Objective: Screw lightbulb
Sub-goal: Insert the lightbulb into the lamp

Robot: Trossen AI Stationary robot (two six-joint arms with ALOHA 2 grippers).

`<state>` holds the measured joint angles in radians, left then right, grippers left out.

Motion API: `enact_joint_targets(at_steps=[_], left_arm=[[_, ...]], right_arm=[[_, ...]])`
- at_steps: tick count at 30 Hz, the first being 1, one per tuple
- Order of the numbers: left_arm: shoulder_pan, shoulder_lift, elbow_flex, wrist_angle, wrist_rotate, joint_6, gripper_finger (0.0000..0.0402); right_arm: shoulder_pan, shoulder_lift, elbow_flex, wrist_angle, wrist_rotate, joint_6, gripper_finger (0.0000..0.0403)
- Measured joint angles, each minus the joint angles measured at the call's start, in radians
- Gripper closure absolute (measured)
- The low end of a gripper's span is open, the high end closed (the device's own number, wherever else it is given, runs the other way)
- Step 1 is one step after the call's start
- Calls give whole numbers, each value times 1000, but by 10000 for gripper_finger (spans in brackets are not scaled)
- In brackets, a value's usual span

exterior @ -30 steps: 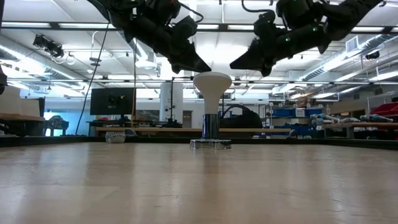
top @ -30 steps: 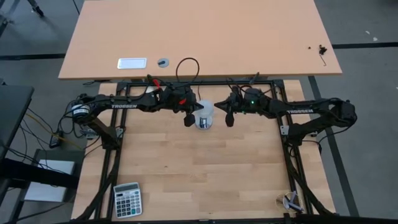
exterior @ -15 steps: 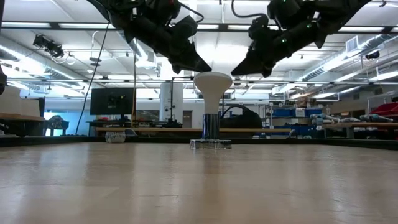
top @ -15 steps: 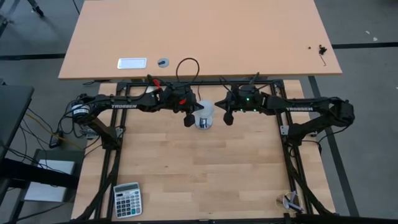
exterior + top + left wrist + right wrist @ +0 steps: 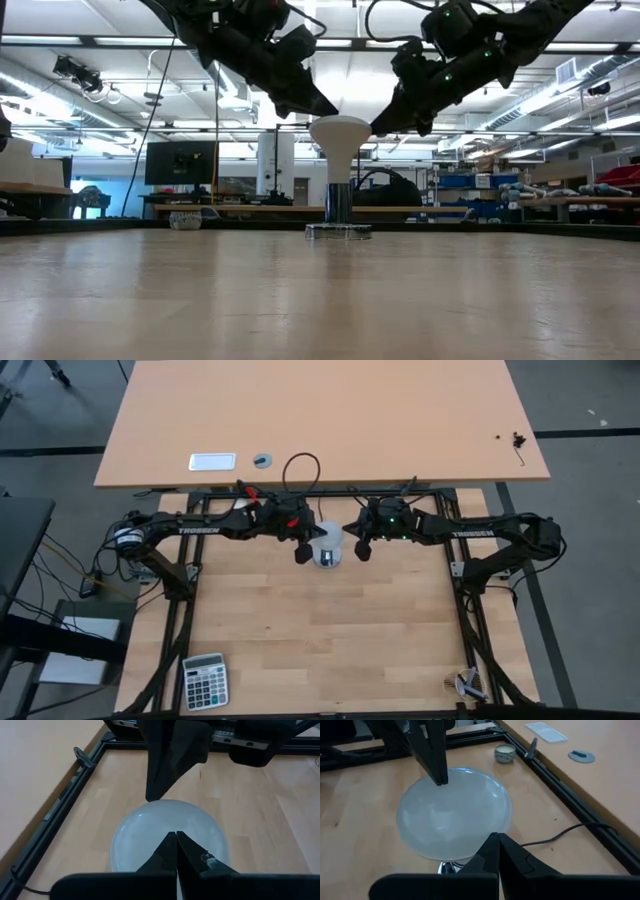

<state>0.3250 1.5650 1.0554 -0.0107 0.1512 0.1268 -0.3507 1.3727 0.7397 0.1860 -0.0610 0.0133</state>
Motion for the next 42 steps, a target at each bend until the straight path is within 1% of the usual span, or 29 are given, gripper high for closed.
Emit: enact_joint_targets(at_steps=[4, 9, 11, 13, 15, 18, 19, 21, 25, 32, 35, 39, 42], left_arm=[[5, 0, -1, -10, -5, 3, 402], [13, 0, 1, -4, -54, 9, 402], [16, 0, 1, -4, -57, 12, 402], [17, 0, 1, -6, -56, 12, 402], [16, 0, 1, -8, -56, 12, 402], [15, 0, 1, -9, -53, 12, 402], [16, 0, 1, -9, -53, 12, 402], [16, 0, 1, -8, -53, 12, 402], [16, 0, 1, -8, -48, 12, 402], [15, 0, 0, -17, -44, 11, 402], [15, 0, 0, -19, -43, 11, 402], [15, -1, 0, -23, -40, 11, 402], [15, 0, 0, -17, -41, 11, 402]], right_arm=[[19, -1, 0, -1, -11, 9, 394], [42, 0, 0, -3, -75, 22, 394], [54, 0, 7, -14, -105, 27, 394], [61, 0, 23, -22, -107, 23, 394], [67, -8, 32, -30, -54, 13, 394], [60, -16, 39, -30, 59, 4, 394], [50, -17, 39, -30, 81, 3, 394], [27, -15, 39, -33, 90, 3, 394], [6, 18, 39, -23, 40, 16, 394], [20, 37, 41, -4, 34, 17, 394], [20, 37, 41, -2, 13, 29, 394], [30, 37, 41, -1, -31, 36, 394], [43, 40, 44, -6, -90, 36, 394]])
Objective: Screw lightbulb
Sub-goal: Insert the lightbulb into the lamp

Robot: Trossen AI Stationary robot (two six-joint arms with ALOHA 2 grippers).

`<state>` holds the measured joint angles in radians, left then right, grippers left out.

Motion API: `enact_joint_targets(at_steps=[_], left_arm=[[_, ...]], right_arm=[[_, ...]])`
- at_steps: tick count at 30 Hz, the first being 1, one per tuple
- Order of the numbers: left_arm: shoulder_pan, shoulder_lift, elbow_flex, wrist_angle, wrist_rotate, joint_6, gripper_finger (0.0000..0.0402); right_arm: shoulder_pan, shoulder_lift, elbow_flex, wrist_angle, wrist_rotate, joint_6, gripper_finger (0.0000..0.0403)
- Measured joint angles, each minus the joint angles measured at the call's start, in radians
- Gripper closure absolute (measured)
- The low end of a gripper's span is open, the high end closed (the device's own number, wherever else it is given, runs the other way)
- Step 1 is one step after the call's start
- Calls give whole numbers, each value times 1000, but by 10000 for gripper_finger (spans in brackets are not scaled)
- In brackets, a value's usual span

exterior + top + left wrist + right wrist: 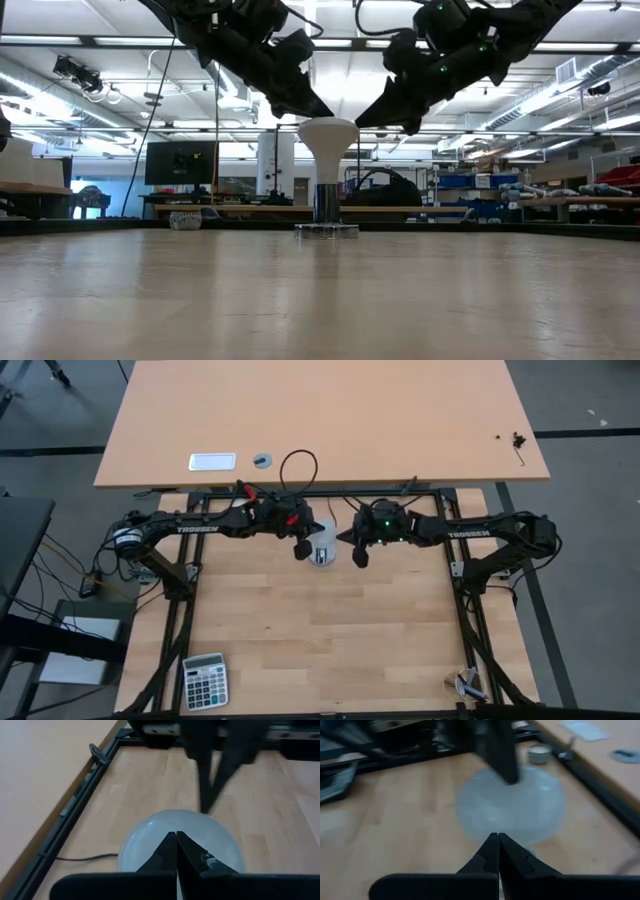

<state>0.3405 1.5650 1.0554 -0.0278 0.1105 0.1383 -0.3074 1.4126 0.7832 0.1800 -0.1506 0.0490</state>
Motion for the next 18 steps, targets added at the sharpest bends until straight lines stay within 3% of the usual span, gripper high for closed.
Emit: enact_joint_targets(at_steps=[6, 18], left_arm=[[0, 1, 1, 11, -13, 0, 402], [0, -8, -2, 54, -14, -1, 402]], right_arm=[[20, 0, 2, 19, -53, -8, 394], [5, -93, 2, 21, 25, -23, 394]])
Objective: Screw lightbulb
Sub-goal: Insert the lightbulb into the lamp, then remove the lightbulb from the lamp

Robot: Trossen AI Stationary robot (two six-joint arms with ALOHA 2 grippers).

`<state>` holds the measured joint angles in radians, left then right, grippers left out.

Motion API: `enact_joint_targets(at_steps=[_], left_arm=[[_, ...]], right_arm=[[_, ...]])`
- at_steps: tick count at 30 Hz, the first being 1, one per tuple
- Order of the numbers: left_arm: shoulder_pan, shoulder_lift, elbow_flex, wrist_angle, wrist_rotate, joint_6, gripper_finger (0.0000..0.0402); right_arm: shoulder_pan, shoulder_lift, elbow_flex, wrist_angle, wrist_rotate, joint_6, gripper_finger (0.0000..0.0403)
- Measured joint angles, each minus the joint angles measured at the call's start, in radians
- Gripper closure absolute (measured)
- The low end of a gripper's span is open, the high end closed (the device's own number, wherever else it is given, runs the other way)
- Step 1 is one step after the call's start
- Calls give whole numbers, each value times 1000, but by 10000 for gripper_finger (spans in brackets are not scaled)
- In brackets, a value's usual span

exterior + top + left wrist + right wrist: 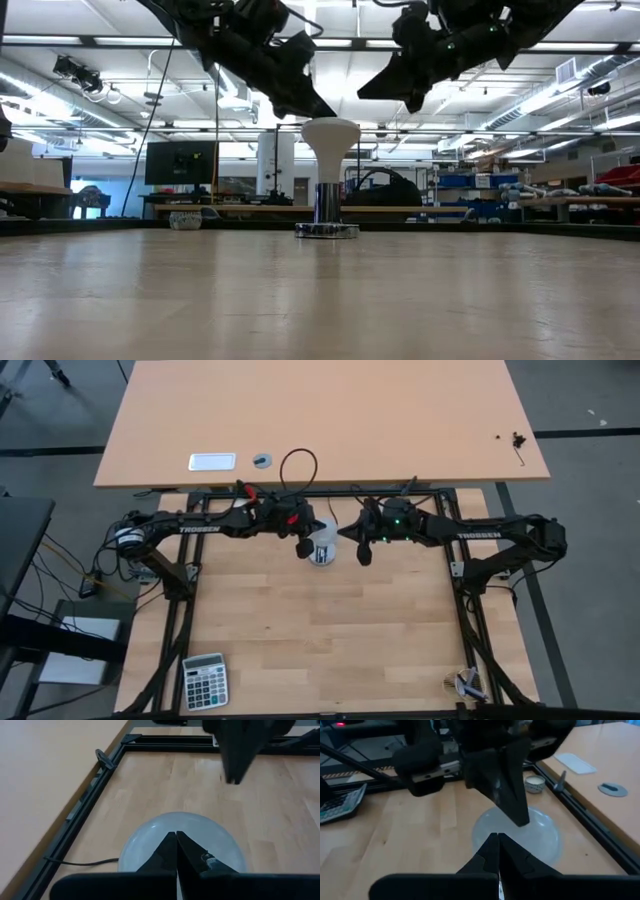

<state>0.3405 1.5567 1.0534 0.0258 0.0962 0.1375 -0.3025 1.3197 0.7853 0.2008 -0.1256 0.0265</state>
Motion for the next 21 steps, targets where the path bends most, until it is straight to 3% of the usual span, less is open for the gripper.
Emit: enact_joint_targets(at_steps=[21], left_arm=[[-9, -131, 0, -16, 8, -9, 399]], right_arm=[[35, -23, 1, -1, 1, 23, 394]])
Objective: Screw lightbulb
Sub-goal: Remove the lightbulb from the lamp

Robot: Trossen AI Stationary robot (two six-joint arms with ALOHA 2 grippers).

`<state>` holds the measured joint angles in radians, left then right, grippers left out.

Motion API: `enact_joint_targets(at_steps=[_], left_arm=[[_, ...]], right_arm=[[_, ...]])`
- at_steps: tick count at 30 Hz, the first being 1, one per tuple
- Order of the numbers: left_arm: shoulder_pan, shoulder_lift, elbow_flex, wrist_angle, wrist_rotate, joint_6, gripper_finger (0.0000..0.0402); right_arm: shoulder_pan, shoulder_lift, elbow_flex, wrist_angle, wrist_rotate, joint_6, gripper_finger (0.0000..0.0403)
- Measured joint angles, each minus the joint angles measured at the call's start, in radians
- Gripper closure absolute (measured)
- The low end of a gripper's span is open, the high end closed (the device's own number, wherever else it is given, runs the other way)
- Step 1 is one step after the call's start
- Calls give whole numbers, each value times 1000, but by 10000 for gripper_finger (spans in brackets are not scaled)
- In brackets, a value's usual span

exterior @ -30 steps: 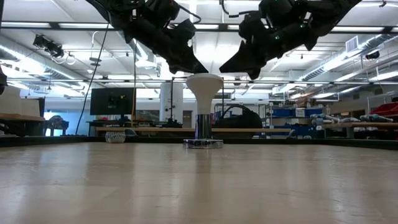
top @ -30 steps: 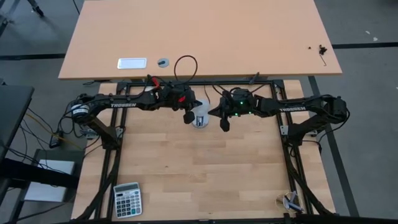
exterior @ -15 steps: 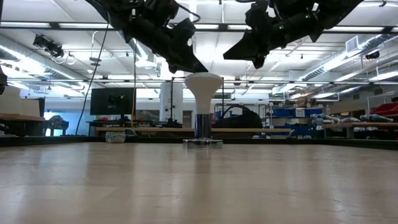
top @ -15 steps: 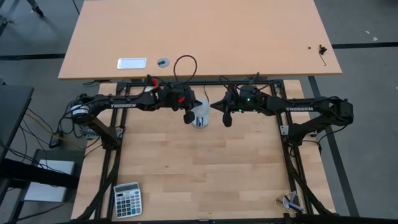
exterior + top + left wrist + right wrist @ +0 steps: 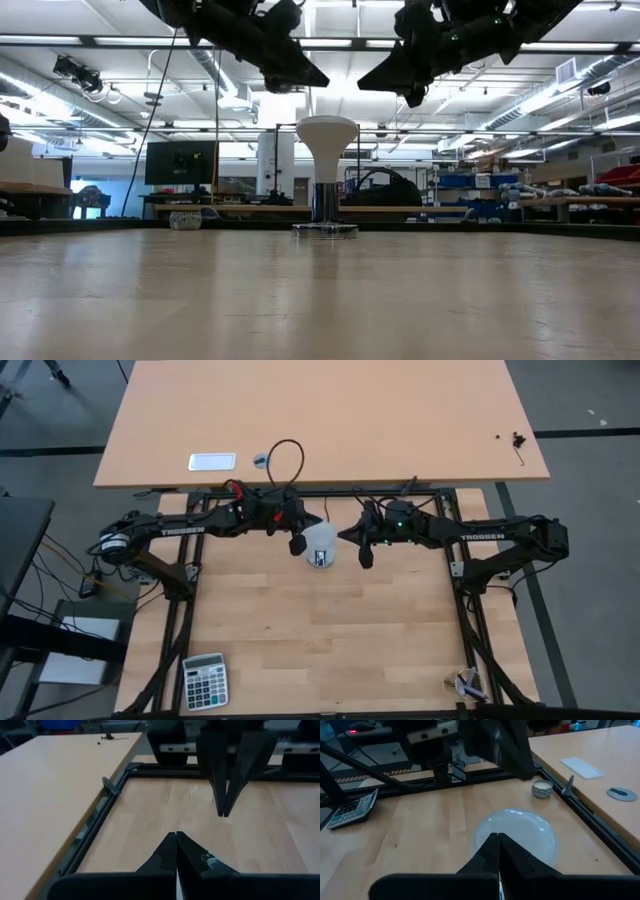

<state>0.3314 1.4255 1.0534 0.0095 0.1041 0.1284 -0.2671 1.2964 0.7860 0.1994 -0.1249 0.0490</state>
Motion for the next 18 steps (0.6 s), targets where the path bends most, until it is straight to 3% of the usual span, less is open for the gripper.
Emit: enact_joint_targets(at_steps=[18], left_arm=[[-53, -93, 1, -4, 13, 26, 399]], right_arm=[[29, 0, 0, 3, 0, 1, 394]])
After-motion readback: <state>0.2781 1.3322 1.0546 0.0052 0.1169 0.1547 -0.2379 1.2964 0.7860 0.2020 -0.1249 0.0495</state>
